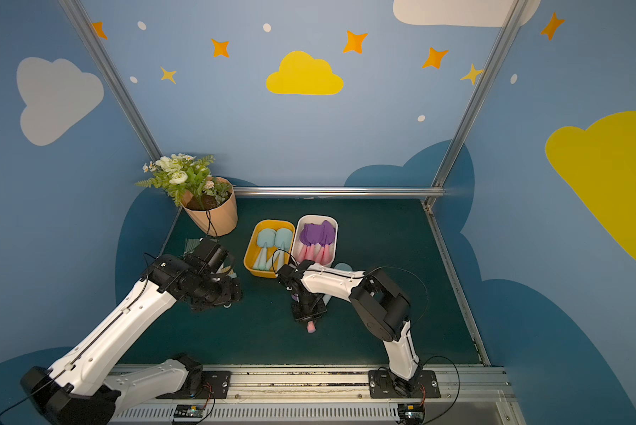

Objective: Sort the small shovels by color and place them into the storage box
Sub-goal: Pick up the shovel from the center of the board.

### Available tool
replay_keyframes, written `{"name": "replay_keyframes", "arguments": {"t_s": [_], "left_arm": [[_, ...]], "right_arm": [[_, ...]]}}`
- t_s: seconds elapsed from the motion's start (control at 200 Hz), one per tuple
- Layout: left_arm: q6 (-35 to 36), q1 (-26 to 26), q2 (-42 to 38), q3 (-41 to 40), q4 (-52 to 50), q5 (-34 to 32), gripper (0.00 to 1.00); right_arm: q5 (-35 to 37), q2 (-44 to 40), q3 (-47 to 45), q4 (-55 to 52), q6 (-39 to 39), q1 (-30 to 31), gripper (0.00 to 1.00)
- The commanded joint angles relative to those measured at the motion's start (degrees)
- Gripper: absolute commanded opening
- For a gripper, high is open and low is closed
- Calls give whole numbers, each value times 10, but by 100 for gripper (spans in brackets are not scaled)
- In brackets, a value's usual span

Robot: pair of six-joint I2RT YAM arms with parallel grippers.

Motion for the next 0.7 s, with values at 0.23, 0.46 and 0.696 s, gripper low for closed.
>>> {"name": "replay_keyframes", "arguments": {"t_s": [0.23, 0.46, 0.696], "left_arm": [[-2, -1, -12, -6, -11, -7, 88], [1, 0, -13, -5, -10, -9, 88], [7, 1, -8, -4, 0, -7, 89]], "right_arm": [[-37, -36, 31, -29, -24, 31, 5], [-49, -61, 60, -60, -39, 39, 3], [-49, -105, 110, -120, -48, 29, 0]]}}
